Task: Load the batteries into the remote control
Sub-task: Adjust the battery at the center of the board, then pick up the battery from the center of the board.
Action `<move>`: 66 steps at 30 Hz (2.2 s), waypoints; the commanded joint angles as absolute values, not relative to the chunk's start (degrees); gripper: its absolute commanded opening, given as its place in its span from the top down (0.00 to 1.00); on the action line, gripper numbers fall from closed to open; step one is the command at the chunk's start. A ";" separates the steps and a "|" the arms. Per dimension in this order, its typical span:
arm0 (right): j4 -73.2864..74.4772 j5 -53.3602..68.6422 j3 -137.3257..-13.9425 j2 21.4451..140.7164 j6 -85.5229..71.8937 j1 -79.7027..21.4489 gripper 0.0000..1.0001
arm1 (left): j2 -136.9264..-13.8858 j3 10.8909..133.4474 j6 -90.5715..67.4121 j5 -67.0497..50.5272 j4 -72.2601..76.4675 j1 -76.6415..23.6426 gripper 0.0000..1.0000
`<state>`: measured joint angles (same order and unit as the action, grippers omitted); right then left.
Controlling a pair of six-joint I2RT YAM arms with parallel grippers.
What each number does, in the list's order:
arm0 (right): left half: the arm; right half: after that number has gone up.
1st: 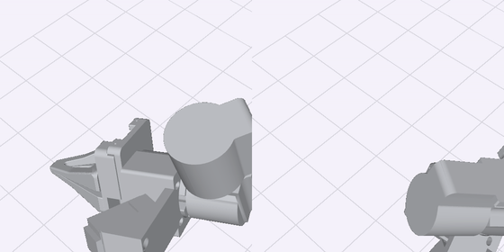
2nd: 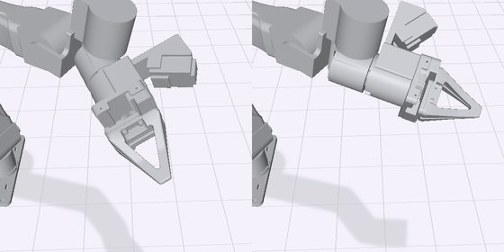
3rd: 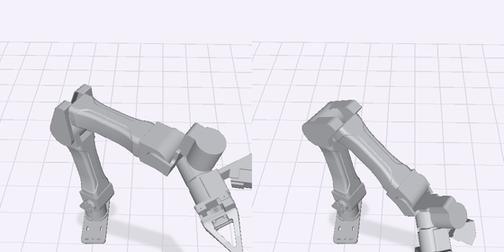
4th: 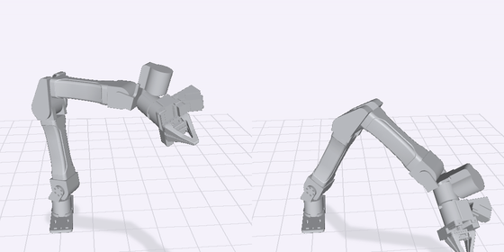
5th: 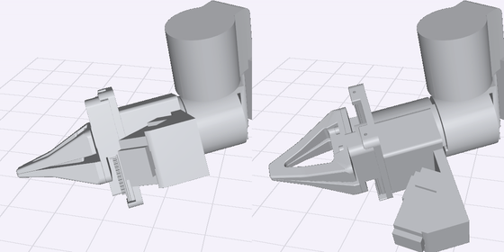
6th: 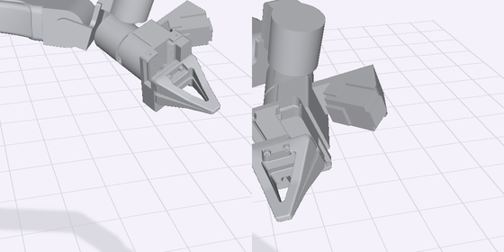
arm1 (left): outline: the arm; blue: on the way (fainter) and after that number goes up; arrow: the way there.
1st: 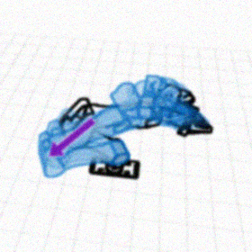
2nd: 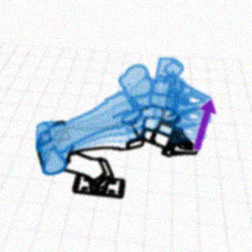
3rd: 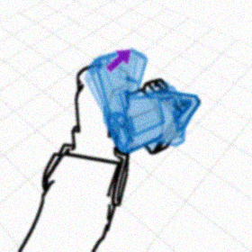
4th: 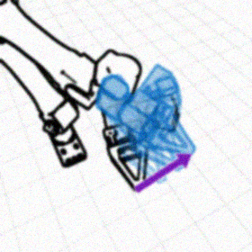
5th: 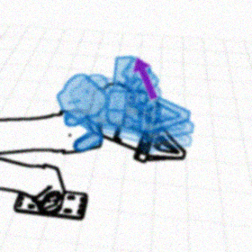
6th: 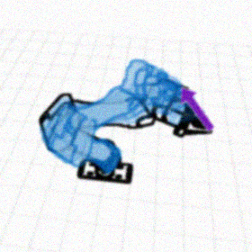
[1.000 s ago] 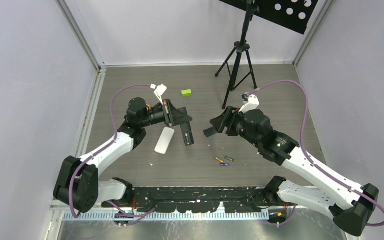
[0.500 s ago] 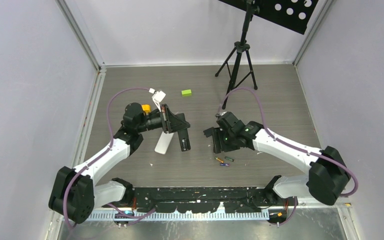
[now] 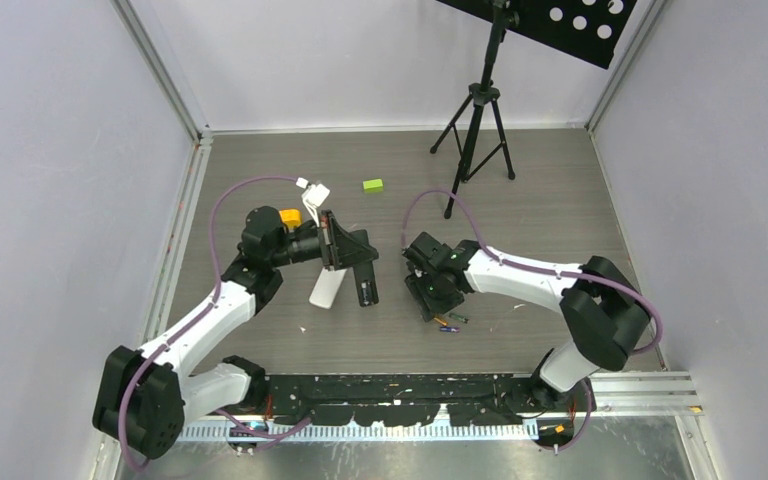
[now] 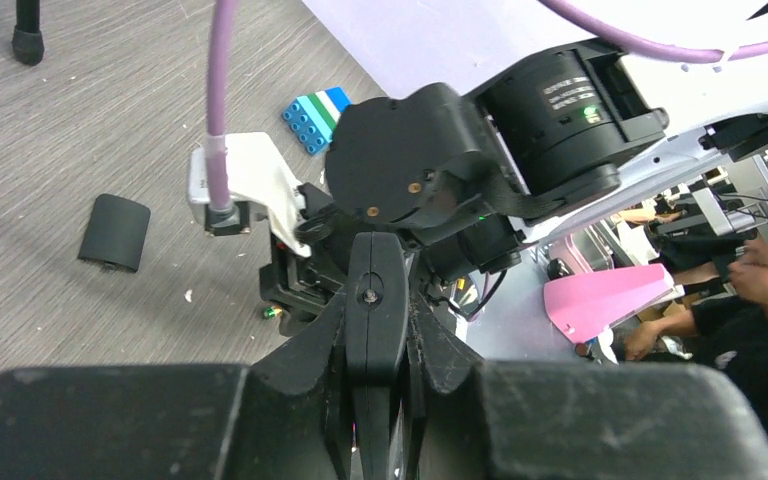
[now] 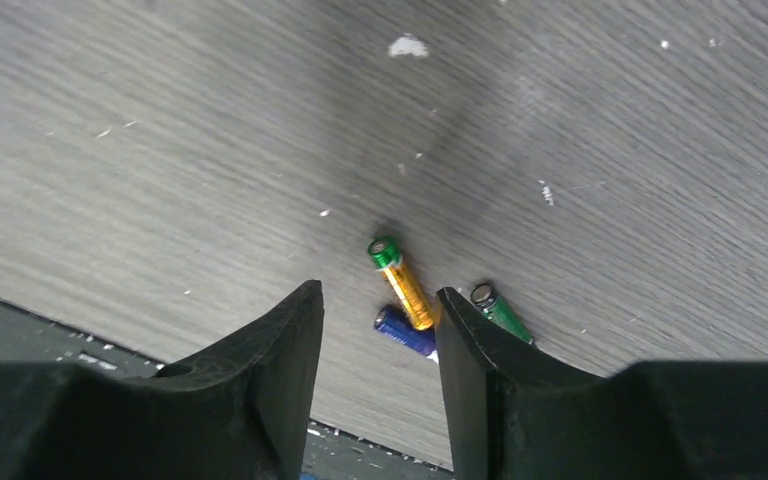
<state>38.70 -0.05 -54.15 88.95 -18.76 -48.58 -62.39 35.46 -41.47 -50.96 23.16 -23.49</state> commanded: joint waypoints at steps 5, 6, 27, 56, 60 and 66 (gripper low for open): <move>38.23 -4.20 -56.09 92.00 -17.13 -48.82 0.57 | -59.41 37.92 -40.60 -51.04 21.40 -23.12 1.00; 37.90 -4.17 -56.01 92.14 -16.92 -48.86 0.57 | -59.30 38.01 -40.68 -50.91 21.24 -23.16 1.00; 30.46 -17.49 -53.60 90.62 -40.84 -48.72 0.89 | -56.13 38.15 -42.63 -45.29 15.29 -23.12 1.00; 38.49 -23.85 -44.29 71.51 -41.78 -48.52 0.43 | -57.66 39.80 -40.02 -39.92 10.08 -23.12 1.00; 41.73 -25.38 -45.49 71.53 -45.13 -48.52 0.43 | -57.86 39.95 -39.65 -39.42 10.64 -23.12 1.00; 39.30 -27.33 -44.61 72.61 -47.67 -48.48 0.47 | -57.69 38.35 -40.07 -37.93 14.02 -23.14 1.00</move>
